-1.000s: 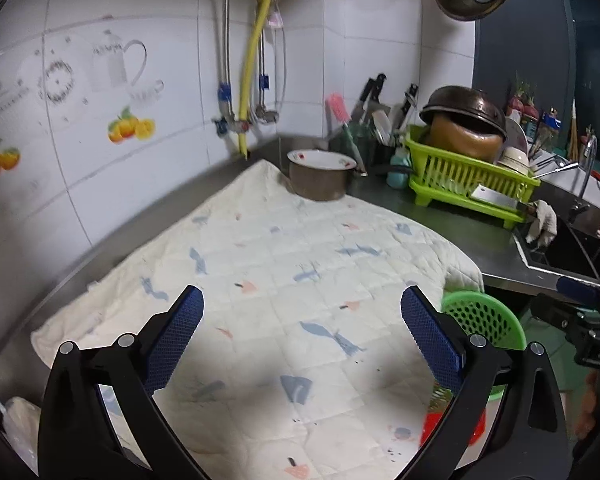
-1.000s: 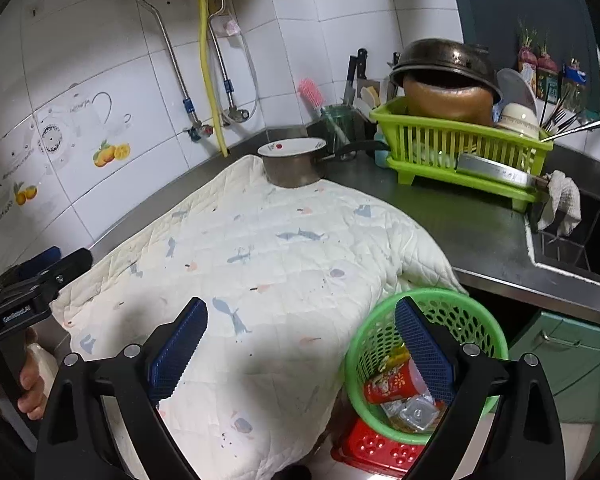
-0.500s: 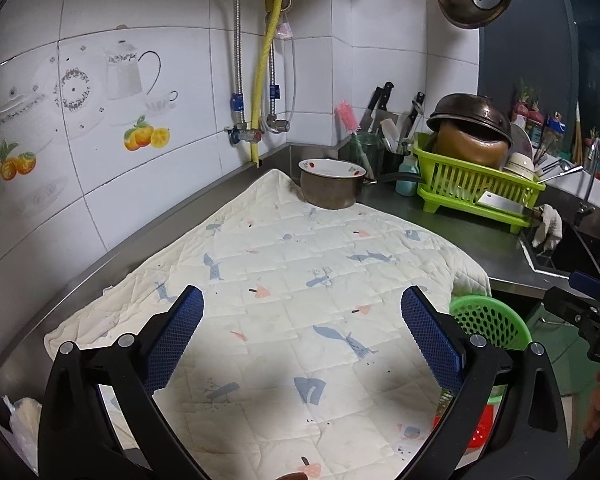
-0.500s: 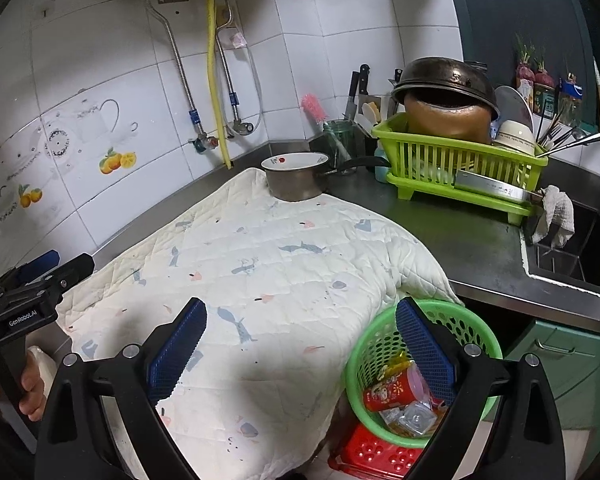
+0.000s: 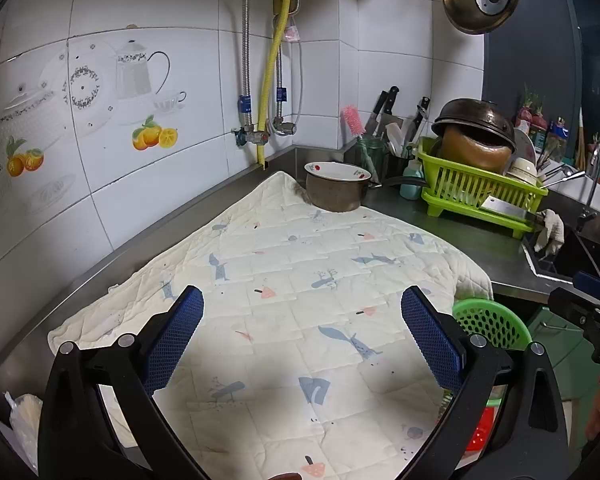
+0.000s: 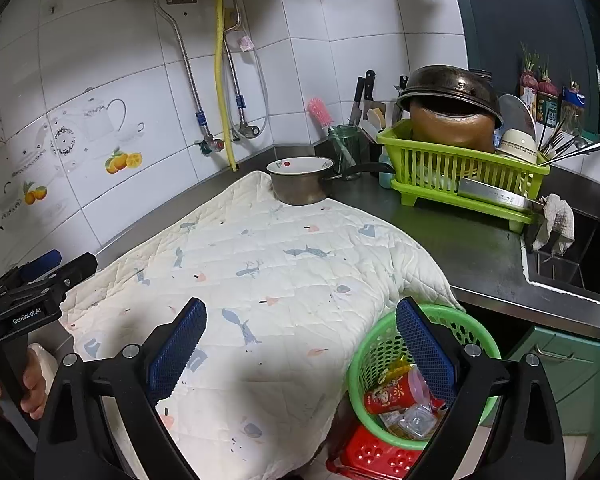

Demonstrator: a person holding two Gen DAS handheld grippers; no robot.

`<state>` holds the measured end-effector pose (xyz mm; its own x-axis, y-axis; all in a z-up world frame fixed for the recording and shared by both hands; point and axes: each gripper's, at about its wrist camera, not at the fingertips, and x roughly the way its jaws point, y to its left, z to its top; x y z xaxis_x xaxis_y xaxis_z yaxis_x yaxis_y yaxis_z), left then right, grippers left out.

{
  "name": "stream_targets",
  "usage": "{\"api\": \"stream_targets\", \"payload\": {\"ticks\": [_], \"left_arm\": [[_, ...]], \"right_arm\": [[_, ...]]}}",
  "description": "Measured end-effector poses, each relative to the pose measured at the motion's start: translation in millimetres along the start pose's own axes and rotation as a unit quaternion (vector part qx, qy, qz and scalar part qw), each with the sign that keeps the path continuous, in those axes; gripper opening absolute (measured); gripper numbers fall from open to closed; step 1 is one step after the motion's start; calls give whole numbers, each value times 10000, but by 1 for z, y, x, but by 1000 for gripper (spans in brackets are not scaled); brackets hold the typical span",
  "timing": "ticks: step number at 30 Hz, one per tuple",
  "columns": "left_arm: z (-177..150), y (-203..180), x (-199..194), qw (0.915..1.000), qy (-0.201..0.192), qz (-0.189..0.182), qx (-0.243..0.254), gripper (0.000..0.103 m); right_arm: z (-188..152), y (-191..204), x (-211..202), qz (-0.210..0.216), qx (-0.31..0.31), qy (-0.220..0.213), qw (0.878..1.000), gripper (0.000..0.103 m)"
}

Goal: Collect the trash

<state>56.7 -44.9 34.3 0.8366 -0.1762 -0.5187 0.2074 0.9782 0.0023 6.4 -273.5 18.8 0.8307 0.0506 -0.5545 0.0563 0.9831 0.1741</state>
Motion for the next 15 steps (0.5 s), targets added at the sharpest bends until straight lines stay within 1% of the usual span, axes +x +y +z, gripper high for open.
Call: {"api": "stream_targets", "payload": {"ticks": [15], "left_arm": [[0,0,-1,10000,-8,2,8,98]], "right_arm": [[2,6,1,30,-23,-9,10000,93]]}}
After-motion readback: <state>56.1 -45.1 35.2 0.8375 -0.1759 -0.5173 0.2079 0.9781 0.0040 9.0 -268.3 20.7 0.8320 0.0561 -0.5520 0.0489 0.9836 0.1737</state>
